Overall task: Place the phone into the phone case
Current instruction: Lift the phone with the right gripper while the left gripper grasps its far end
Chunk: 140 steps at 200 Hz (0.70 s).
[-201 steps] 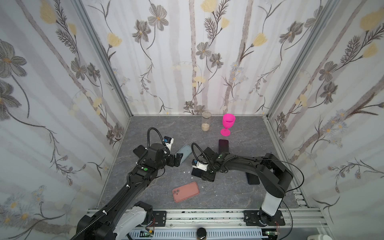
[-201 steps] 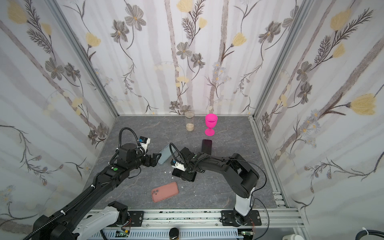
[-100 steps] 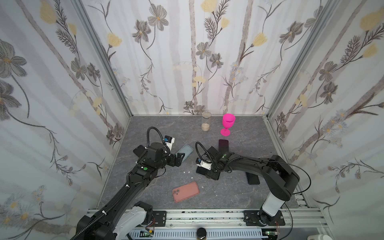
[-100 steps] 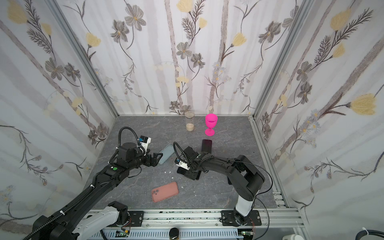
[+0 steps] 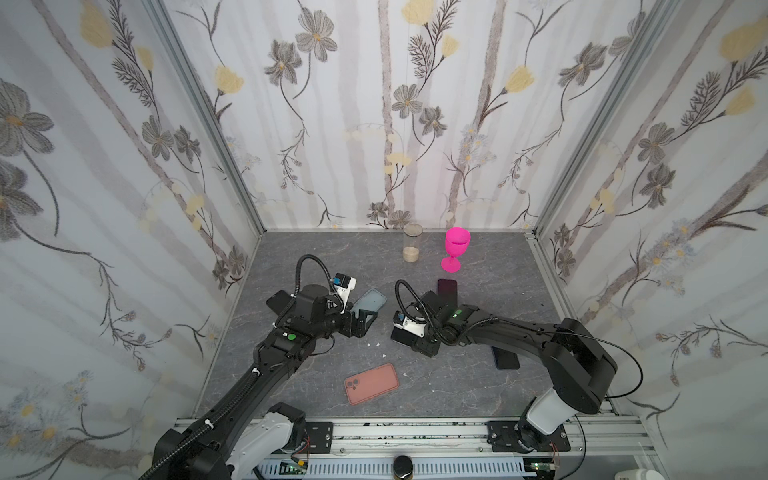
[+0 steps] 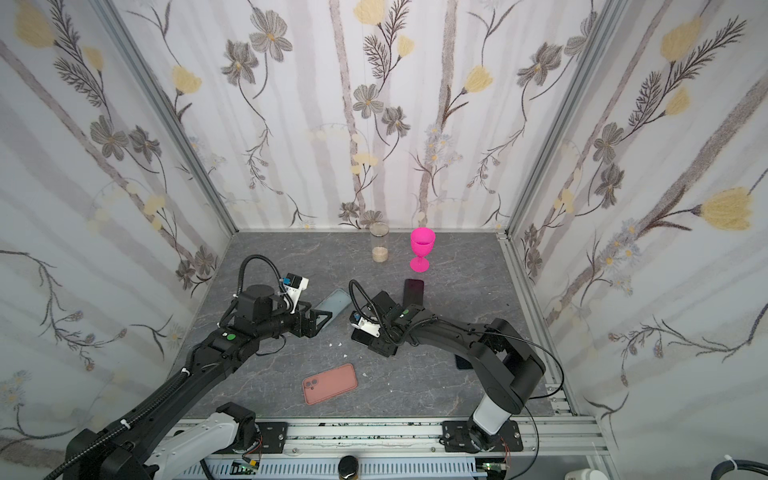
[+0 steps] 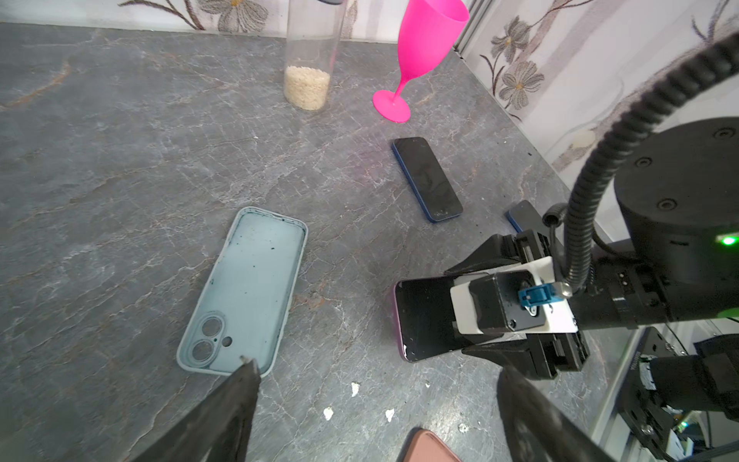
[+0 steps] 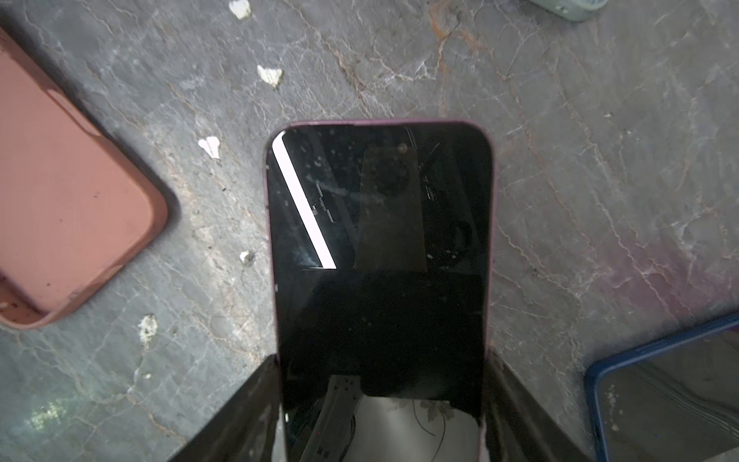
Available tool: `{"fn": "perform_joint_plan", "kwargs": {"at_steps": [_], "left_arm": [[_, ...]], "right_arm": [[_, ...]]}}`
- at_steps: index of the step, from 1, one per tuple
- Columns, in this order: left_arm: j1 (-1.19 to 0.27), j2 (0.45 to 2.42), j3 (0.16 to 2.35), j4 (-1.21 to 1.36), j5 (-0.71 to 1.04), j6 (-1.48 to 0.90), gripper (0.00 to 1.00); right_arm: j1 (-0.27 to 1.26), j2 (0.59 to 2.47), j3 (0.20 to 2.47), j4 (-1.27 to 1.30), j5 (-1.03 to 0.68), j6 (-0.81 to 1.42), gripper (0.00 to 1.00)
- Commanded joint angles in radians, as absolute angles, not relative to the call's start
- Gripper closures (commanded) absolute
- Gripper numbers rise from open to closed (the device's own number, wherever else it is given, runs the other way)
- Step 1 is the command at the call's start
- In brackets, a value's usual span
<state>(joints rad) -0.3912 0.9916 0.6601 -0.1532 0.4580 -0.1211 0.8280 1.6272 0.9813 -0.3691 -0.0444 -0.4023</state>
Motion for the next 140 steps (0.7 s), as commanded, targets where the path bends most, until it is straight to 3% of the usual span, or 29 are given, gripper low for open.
{"fn": "perform_joint_plan", "kwargs": {"at_steps": [1, 81, 140], "left_arm": [[-0.391, 1.000, 0.677, -0.127, 0.534, -0.150, 0.09], [-0.393, 1.025, 0.686, -0.128, 0.622, -0.191, 0.14], [-0.393, 1.050, 0.704, -0.124, 0.704, -0.214, 0.34]], "right_arm": [[0.828, 1.602, 0.979, -0.308, -0.048, -0.413, 0.57], [0.827, 1.467, 0.955, -0.177, -0.054, -0.408, 0.63], [0.874, 1.385, 0.913, -0.069, -0.087, -0.449, 0.63]]}}
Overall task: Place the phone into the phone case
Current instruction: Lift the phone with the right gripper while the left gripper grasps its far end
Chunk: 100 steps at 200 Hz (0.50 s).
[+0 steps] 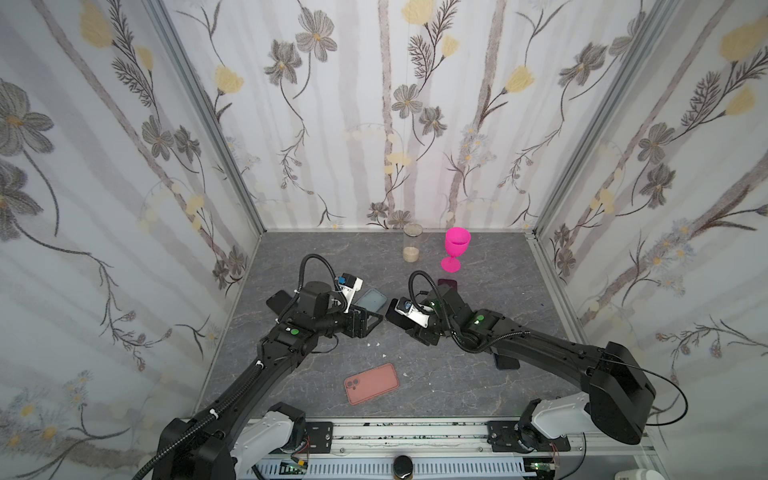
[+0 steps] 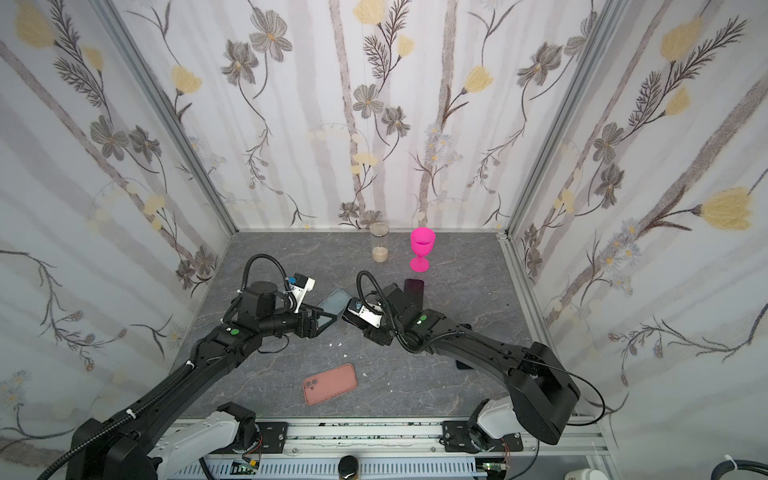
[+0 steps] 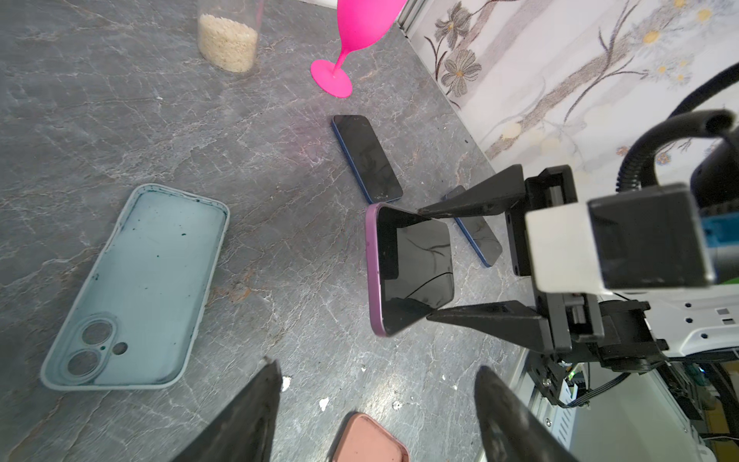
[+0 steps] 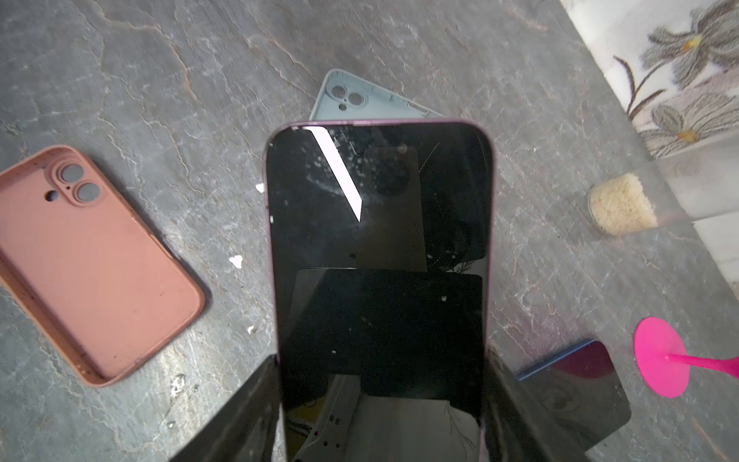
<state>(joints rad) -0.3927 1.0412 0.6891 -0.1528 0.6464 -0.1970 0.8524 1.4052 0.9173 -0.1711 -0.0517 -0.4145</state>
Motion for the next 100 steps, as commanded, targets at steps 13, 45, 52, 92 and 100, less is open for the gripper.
{"fn": "perform_joint_plan", "kwargs": {"at_steps": [13, 45, 52, 92, 100], "left_arm": [[-0.393, 1.055, 0.708, -0.124, 0.721, -0.220, 0.39], [-0.393, 1.060, 0.708, -0.121, 0.746, -0.213, 0.57], [-0.393, 1.061, 0.708, -0.121, 0.743, -0.212, 0.61], [-0.393, 1.062, 0.710, -0.126, 0.756, -0.213, 0.78], [-0.393, 1.058, 0.708, -0.122, 0.757, -0.212, 0.79]], "right_arm": [[0.891, 1.382, 0.913, -0.063, -0.088, -0.457, 0.63], [0.908, 1.382, 0.914, -0.038, -0.087, -0.457, 0.64], [0.912, 1.381, 0.916, -0.032, -0.090, -0.457, 0.64], [0.923, 1.381, 0.917, 0.003, -0.084, -0.458, 0.64], [0.923, 1.383, 0.917, 0.010, -0.079, -0.456, 0.63]]}}
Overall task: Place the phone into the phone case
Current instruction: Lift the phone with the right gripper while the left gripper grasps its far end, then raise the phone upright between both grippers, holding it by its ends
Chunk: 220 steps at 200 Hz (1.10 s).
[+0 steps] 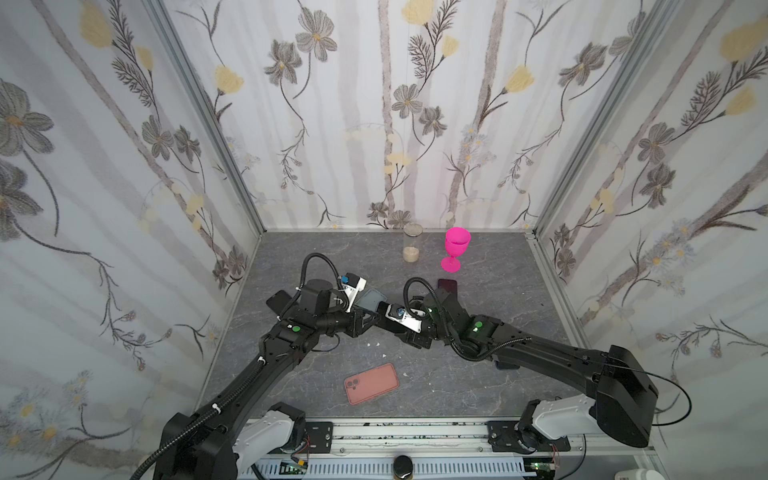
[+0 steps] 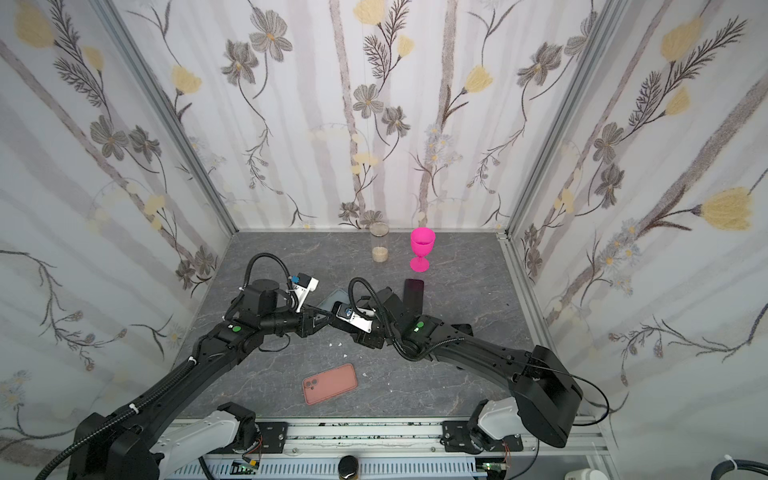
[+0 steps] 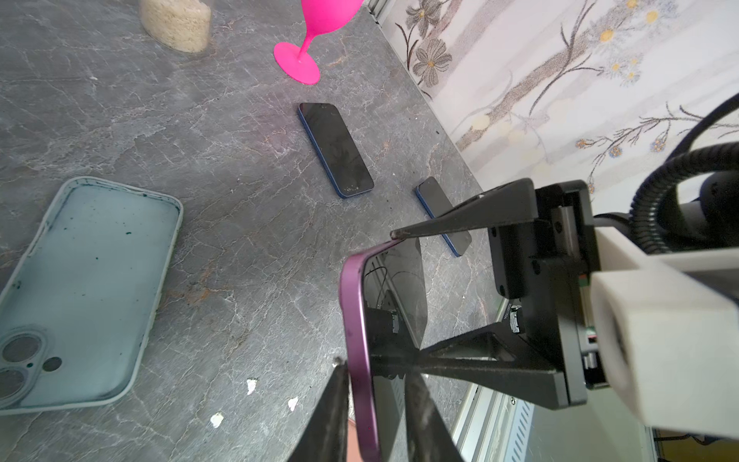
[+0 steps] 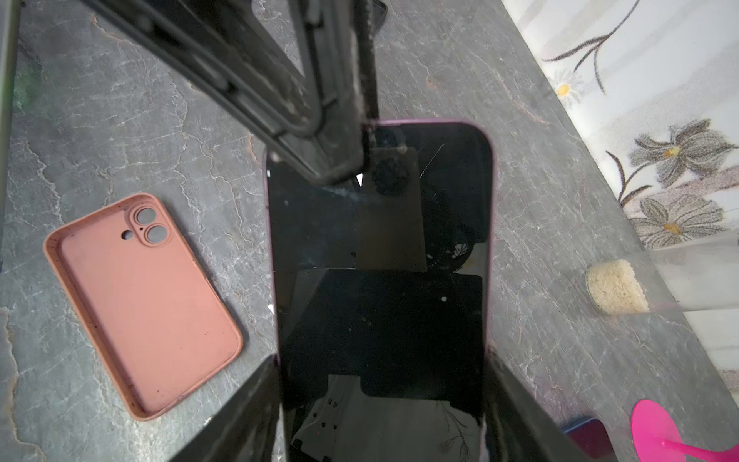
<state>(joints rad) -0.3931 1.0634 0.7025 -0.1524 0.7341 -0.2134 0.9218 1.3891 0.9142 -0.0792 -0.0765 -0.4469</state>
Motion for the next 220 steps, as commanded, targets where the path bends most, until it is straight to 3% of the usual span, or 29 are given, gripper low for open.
{"fn": "perform_joint_plan", "kwargs": {"at_steps": [1, 37, 93, 107, 131, 157, 179, 187, 220], "left_arm": [[-0.393, 1.057, 0.706, -0.122, 0.758, -0.213, 0.79], [-0.393, 1.054, 0.707, -0.113, 0.779, -0.221, 1.00], [-0.393, 1.040, 0.714, -0.107, 0.768, -0.227, 1.00], [-0.391, 1.034, 0.716, -0.107, 0.756, -0.229, 1.00], [-0.381, 1.014, 0.716, -0.101, 0.715, -0.241, 1.00], [-0.354, 0.998, 0.718, -0.072, 0.695, -0.276, 1.00], [-0.328, 0.971, 0.726, -0.023, 0.667, -0.317, 1.00], [-0.318, 0.954, 0.720, 0.015, 0.654, -0.340, 1.00], [-0.266, 0.906, 0.685, 0.189, 0.633, -0.457, 1.00]], "right_arm": [[0.923, 1.383, 0.917, 0.010, -0.080, -0.457, 0.63], [0.933, 1.385, 0.913, 0.041, -0.048, -0.446, 0.64], [0.937, 1.376, 0.893, 0.078, 0.018, -0.431, 0.61], [0.939, 1.375, 0.890, 0.084, 0.035, -0.425, 0.53], [0.939, 1.369, 0.878, 0.121, 0.104, -0.398, 0.29], [0.938, 1.342, 0.866, 0.168, 0.140, -0.349, 0.16], [0.938, 1.293, 0.847, 0.228, 0.098, -0.309, 0.10], [0.937, 1.272, 0.834, 0.262, 0.091, -0.289, 0.01], [0.931, 1.200, 0.824, 0.352, 0.082, -0.198, 0.00]]}}
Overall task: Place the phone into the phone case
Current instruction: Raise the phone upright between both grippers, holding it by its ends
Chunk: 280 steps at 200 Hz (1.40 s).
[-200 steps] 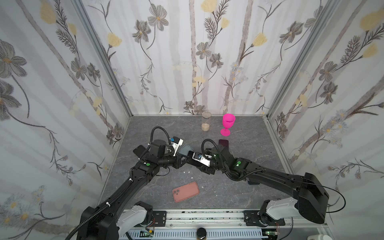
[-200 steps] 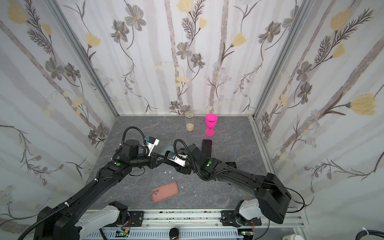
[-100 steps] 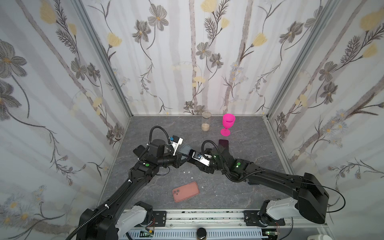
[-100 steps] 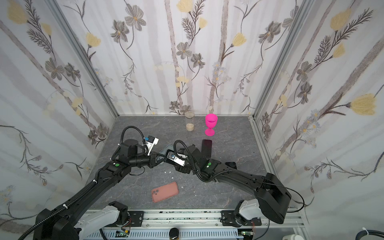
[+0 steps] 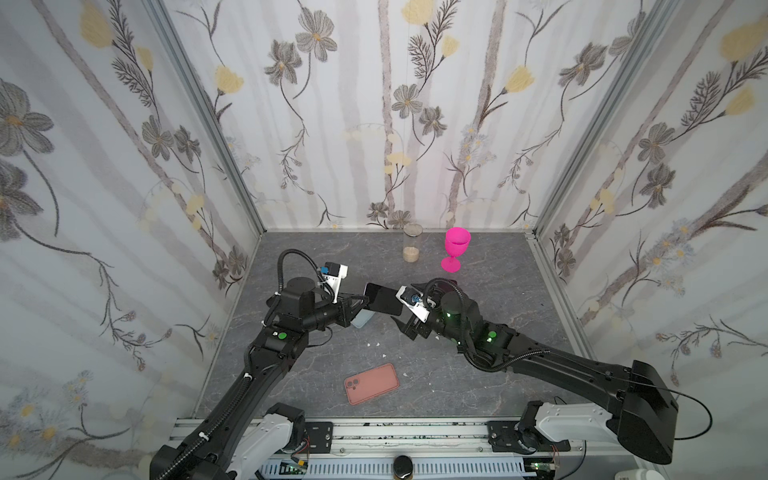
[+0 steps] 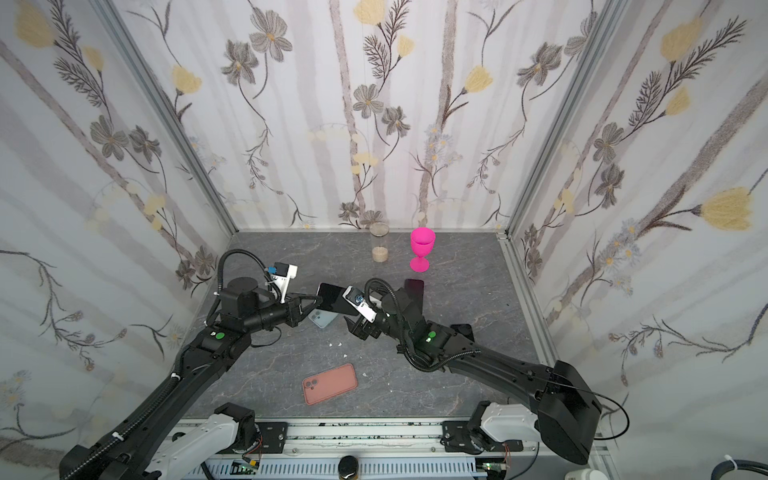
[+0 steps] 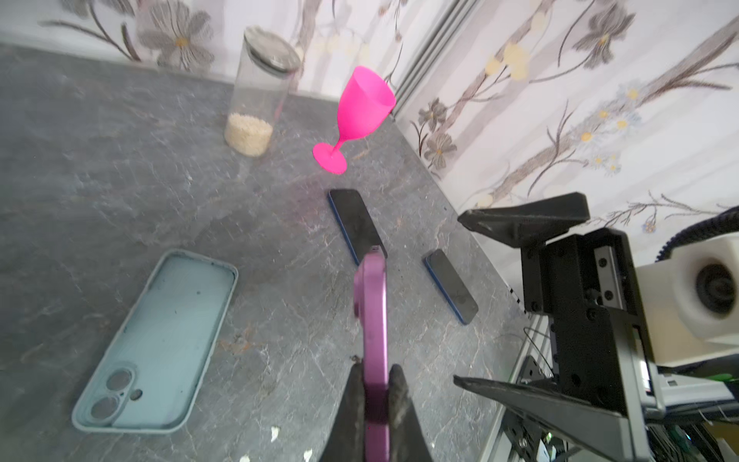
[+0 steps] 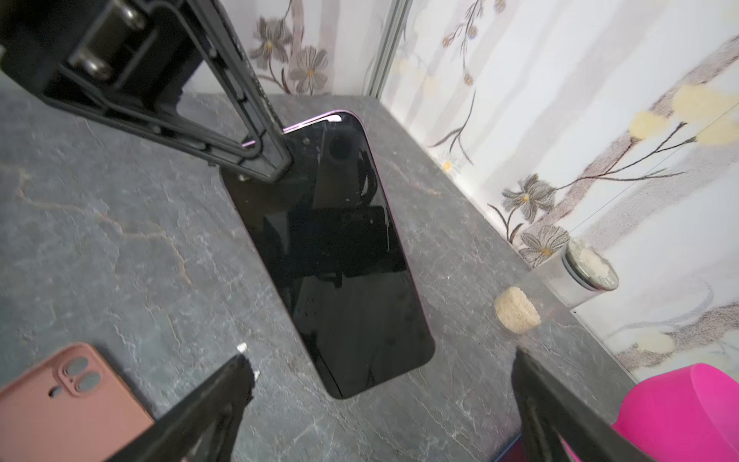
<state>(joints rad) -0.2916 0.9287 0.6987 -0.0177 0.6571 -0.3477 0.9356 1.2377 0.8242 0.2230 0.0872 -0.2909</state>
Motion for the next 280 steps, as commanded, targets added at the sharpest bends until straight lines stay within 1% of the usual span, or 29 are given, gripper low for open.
{"fn": "perform_joint_plan", "kwargs": {"at_steps": [1, 24, 62, 70, 85, 113, 129, 155, 174, 196, 204, 242, 280], "left_arm": [[-0.266, 0.906, 0.684, 0.196, 0.632, -0.462, 1.00], [-0.255, 0.898, 0.674, 0.285, 0.590, -0.539, 1.00], [-0.255, 0.882, 0.674, 0.435, 0.521, -0.657, 1.00], [-0.256, 0.880, 0.678, 0.470, 0.519, -0.676, 1.00], [-0.255, 0.880, 0.692, 0.535, 0.526, -0.715, 1.00], [-0.256, 0.885, 0.709, 0.679, 0.559, -0.812, 1.00], [-0.256, 0.889, 0.703, 0.804, 0.575, -0.873, 1.00], [-0.256, 0.909, 0.714, 0.908, 0.592, -0.948, 1.00], [-0.256, 0.935, 0.726, 1.004, 0.630, -1.007, 1.00], [-0.255, 0.980, 0.728, 1.147, 0.682, -1.058, 1.00], [-0.256, 1.001, 0.738, 1.195, 0.695, -1.075, 1.00], [-0.255, 1.122, 0.837, 1.313, 0.725, -1.154, 1.00], [-0.253, 1.171, 0.831, 1.368, 0.708, -1.146, 1.00]], "right_arm": [[0.931, 1.199, 0.826, 0.353, 0.082, -0.195, 0.00], [0.901, 1.177, 0.863, 0.341, 0.094, -0.056, 0.00], [0.828, 1.107, 0.892, 0.341, 0.051, 0.186, 0.08], [0.791, 1.084, 0.886, 0.358, 0.037, 0.222, 0.09], [0.764, 1.047, 0.871, 0.388, 0.012, 0.279, 0.10], [0.715, 0.997, 0.846, 0.470, -0.051, 0.371, 0.14], [0.697, 0.982, 0.835, 0.530, -0.080, 0.423, 0.19], [0.671, 0.991, 0.847, 0.596, -0.132, 0.497, 0.28], [0.656, 1.021, 0.882, 0.619, -0.207, 0.535, 0.31], [0.654, 1.051, 0.908, 0.666, -0.284, 0.565, 0.40], [0.653, 1.060, 0.917, 0.683, -0.305, 0.571, 0.42], [0.654, 1.087, 0.978, 0.705, -0.330, 0.574, 0.42], [0.655, 1.082, 1.005, 0.695, -0.292, 0.560, 0.42]]}}
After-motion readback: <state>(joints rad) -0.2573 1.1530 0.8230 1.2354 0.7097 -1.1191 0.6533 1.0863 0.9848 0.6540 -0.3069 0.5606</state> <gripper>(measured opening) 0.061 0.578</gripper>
